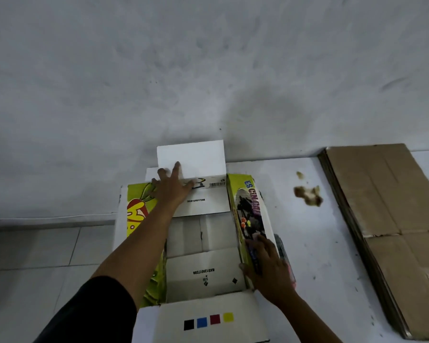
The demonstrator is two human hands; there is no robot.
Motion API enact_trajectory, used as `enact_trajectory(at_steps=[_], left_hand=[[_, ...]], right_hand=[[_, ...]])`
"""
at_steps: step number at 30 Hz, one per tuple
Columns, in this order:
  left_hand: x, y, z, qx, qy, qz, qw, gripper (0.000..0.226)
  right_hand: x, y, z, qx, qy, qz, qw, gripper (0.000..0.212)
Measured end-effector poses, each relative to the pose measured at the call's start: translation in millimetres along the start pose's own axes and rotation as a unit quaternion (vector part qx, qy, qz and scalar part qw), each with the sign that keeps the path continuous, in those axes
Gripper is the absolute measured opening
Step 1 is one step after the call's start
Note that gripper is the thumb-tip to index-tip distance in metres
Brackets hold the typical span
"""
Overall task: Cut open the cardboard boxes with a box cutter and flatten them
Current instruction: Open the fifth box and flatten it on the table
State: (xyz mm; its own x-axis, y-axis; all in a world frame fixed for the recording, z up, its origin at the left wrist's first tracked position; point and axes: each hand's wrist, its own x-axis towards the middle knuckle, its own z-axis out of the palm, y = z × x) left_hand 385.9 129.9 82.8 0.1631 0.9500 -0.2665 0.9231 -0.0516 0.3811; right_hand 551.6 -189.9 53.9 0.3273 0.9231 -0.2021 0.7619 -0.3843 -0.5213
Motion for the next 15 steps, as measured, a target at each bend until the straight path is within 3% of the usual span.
enact_trajectory(at_steps=[5, 8, 10, 12, 15], left_hand=[[-5.0, -5.2, 4.0, 0.049, -0.031, 0.029, 0.998, 0.098], [-7.1, -13.2, 0.6, 0.024, -0.020, 0.049, 0.998, 0.099], [-13.2, -19.4, -1.2, 0.017, -0.002, 0.071, 0.997, 0.093], [-25.5, -17.7, -3.0, 0.033, 0.022, 0.084, 0.996, 0.087], [-54.8, 6.2, -7.1, 0.017, 0.027, 0.091, 0.995, 0.081]], right_hand=[[15.1, -7.9, -11.5, 0.058, 0.035, 0.170, 0.983, 0.099], [35.2, -1.6, -20.8, 0.236, 0.010, 0.310, 0.921, 0.096], [42.9, 1.9, -33.2, 0.340, 0.023, 0.313, 0.886, 0.069], [44.4, -0.9, -50.5, 0.353, 0.034, 0.279, 0.892, 0.040], [46.2, -16.4, -75.8, 0.338, 0.054, 0.225, 0.912, 0.032]])
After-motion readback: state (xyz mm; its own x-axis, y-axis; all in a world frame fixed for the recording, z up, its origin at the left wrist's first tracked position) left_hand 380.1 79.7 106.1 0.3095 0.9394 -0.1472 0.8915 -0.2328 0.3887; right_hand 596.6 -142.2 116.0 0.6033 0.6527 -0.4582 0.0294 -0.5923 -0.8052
